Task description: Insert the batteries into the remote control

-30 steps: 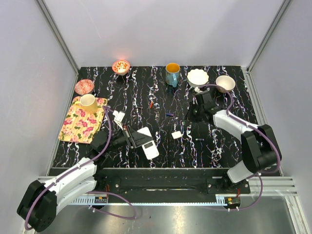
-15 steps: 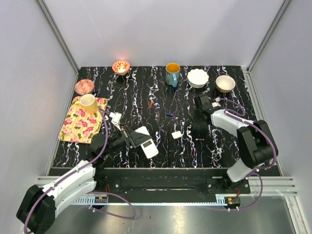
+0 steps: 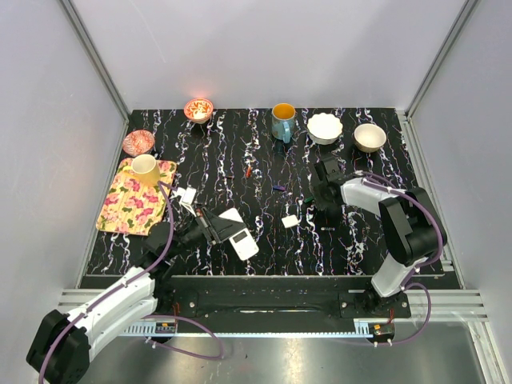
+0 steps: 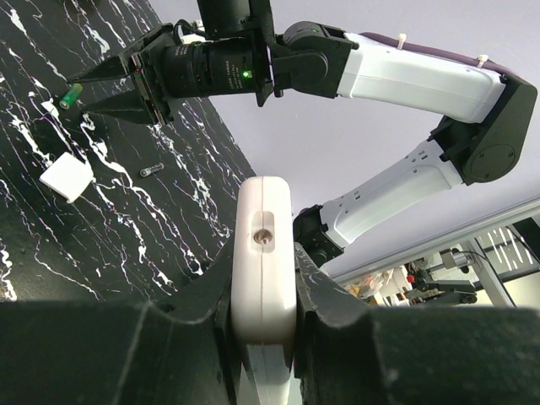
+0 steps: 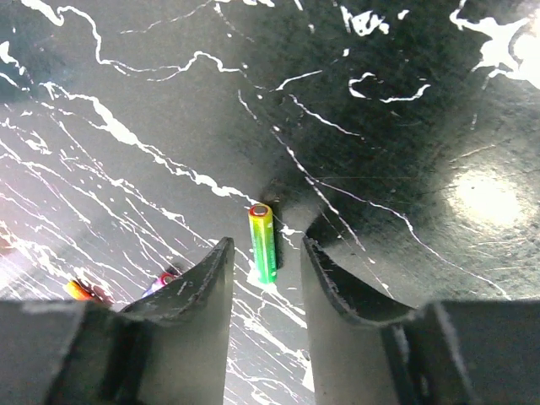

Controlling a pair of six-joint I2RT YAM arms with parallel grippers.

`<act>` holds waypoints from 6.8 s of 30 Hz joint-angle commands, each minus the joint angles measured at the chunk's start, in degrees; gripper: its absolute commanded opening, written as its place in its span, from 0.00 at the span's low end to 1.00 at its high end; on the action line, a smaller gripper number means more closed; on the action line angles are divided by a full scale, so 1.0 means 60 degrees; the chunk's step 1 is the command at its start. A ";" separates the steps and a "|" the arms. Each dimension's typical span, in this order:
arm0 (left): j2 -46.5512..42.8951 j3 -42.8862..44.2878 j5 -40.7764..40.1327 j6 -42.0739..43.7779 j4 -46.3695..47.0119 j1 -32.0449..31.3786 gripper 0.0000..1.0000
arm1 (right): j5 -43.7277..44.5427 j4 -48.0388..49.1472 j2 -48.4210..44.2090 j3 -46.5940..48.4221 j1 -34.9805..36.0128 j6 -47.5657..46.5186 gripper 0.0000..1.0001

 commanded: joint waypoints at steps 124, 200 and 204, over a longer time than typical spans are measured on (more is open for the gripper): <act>0.0816 0.0093 0.0008 -0.0041 0.0310 -0.0001 0.00 | -0.0002 -0.2516 0.2490 0.3055 0.0553 -0.3260 0.59; 0.0347 -0.0376 0.0111 -0.0041 0.0457 -0.0016 0.00 | -0.1380 -0.1373 0.2944 0.3964 0.1050 -1.4496 0.25; 0.0449 -0.0346 0.0155 -0.0041 0.0515 -0.0030 0.00 | -0.1321 -0.1475 0.3032 0.4007 0.1065 -1.4232 0.18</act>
